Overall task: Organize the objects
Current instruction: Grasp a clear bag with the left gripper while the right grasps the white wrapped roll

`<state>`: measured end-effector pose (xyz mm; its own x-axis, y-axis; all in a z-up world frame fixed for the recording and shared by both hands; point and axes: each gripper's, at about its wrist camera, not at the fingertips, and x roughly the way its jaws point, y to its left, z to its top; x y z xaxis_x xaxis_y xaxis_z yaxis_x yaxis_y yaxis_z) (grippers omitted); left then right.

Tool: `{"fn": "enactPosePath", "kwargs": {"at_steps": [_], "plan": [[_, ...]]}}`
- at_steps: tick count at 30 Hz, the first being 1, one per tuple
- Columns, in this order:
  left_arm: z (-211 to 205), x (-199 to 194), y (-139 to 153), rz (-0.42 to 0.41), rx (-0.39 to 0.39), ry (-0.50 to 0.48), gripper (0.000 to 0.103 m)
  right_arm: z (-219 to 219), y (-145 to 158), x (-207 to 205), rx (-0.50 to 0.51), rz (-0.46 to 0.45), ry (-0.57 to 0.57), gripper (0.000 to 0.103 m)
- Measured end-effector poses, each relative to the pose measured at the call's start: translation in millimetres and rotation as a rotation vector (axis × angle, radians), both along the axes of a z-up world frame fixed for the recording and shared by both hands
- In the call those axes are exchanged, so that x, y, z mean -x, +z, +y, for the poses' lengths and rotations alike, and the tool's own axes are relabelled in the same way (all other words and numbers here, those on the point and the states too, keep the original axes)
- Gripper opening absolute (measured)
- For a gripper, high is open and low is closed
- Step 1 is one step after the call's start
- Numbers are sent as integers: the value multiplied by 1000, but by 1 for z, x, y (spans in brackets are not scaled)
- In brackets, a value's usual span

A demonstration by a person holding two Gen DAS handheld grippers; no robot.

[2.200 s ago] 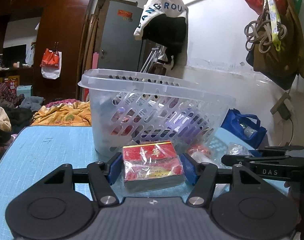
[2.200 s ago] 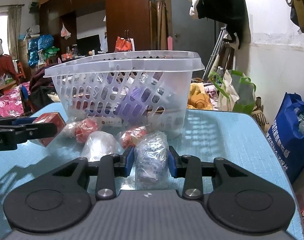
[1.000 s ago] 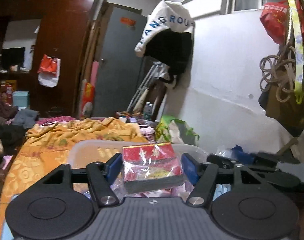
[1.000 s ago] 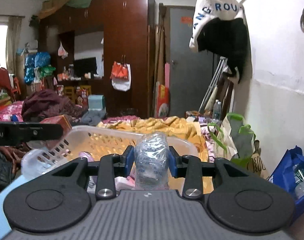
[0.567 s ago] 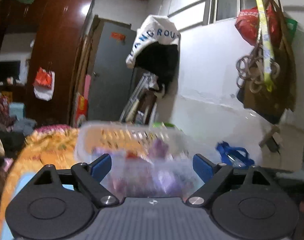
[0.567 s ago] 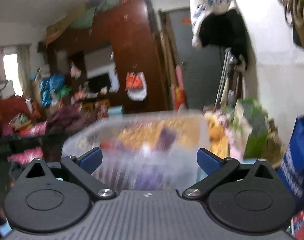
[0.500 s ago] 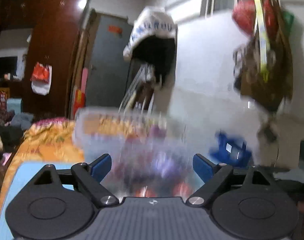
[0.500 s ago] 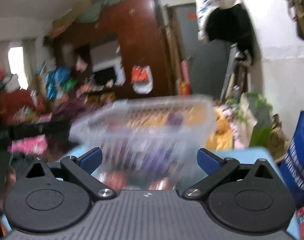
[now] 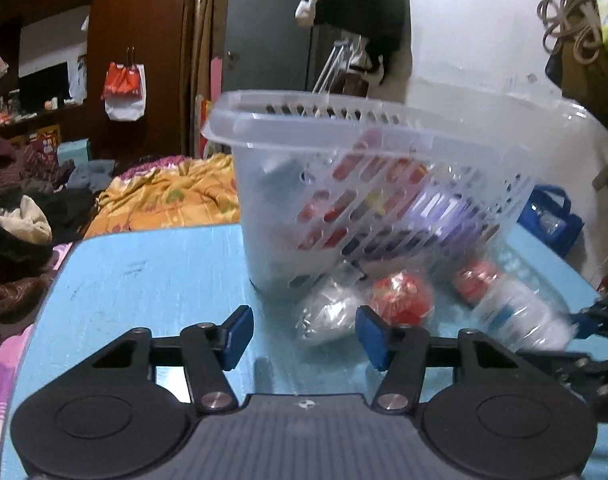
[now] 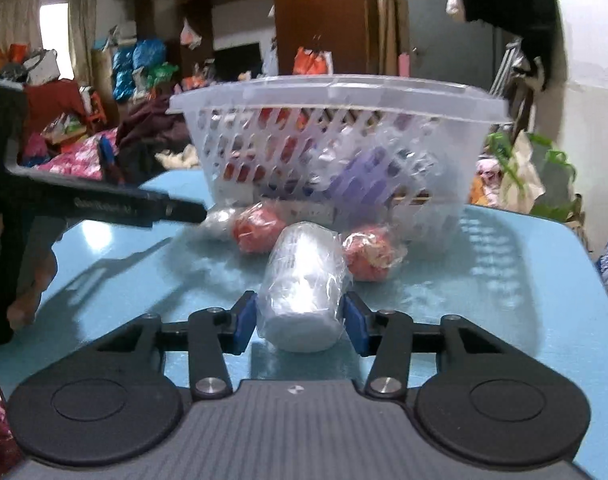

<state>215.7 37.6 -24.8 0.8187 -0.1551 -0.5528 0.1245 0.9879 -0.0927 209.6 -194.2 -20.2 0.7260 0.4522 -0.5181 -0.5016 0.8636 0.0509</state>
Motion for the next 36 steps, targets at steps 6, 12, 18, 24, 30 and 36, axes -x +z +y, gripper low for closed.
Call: {"fn": "enactPosePath", "kwargs": {"at_steps": [6,12,18,24,30,36], "plan": [[-21,-8,-1,30,-27,-16,70,-14,1,3,-56,-16,-26,51],[-40,-13,-2,50,-81,15,71,-13,1,6,-60,-44,-34,51],[-52,0,-3,18,-157,45,50,-15,1,9,-63,-54,-36,51],[-40,48,3,-99,-40,-1,49,-16,1,10,-71,-64,-38,51],[-27,67,4,-140,69,-59,50,-18,2,13,-79,-90,-71,51],[-28,66,5,-201,92,-64,50,-19,3,17,-72,-122,-111,50]]}}
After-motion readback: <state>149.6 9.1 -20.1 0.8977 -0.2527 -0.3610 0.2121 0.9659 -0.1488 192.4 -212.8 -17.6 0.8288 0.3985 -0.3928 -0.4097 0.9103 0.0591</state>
